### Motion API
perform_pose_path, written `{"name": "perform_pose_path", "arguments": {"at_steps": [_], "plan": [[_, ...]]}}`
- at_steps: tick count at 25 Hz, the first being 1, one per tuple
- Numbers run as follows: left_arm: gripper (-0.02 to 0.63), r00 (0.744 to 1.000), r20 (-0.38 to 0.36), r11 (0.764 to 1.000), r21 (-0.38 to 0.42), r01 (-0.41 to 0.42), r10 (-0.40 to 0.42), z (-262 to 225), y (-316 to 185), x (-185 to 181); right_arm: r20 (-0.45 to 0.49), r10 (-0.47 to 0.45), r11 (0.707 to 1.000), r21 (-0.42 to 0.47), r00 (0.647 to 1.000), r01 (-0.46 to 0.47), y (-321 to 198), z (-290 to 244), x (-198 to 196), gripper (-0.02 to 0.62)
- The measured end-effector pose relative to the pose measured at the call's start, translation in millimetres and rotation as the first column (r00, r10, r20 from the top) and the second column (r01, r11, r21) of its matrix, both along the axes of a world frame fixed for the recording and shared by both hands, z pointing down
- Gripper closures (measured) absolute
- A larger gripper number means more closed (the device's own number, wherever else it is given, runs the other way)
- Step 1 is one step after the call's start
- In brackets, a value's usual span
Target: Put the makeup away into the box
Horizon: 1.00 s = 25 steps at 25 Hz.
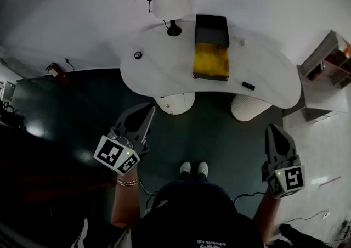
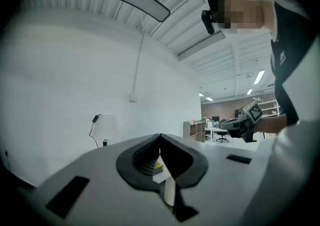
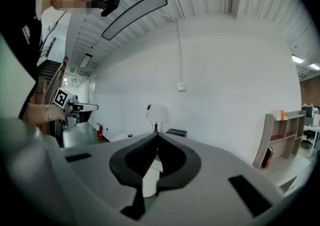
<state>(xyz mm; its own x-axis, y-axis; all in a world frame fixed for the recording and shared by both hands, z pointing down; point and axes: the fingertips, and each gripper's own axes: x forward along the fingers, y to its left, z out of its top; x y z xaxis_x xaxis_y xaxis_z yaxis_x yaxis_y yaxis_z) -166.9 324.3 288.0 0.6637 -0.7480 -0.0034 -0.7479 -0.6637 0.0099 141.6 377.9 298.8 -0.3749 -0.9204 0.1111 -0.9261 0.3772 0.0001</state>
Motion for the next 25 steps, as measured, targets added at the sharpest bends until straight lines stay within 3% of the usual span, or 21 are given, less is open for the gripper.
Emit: {"name": "perform_pose_path", "arguments": {"at_steps": [10,20,25], "plan": [[0.588,1.0,0.006,1.0,-0.011,-0.009,0.01,2.9,6.3,-0.5,-0.017,-0.008,1.0,-0.017,1.0,0.007,4.0,3.4,-3.9,0.578],[0.589,1.0,0.011,1.0,-0.019,-0.014,0.014,5.9,11.1,1.6,0.047,-0.043,0.998,-0.034,0.998,0.045,7.2,6.4,-10.1,0.577],[0.588,1.0,0.014,1.0,-0.024,-0.018,0.018,6.9,10.4,7.8,-0.03,-0.053,0.997,-0.063,0.998,0.051,9.5,20.9,-2.6,0.577]]}}
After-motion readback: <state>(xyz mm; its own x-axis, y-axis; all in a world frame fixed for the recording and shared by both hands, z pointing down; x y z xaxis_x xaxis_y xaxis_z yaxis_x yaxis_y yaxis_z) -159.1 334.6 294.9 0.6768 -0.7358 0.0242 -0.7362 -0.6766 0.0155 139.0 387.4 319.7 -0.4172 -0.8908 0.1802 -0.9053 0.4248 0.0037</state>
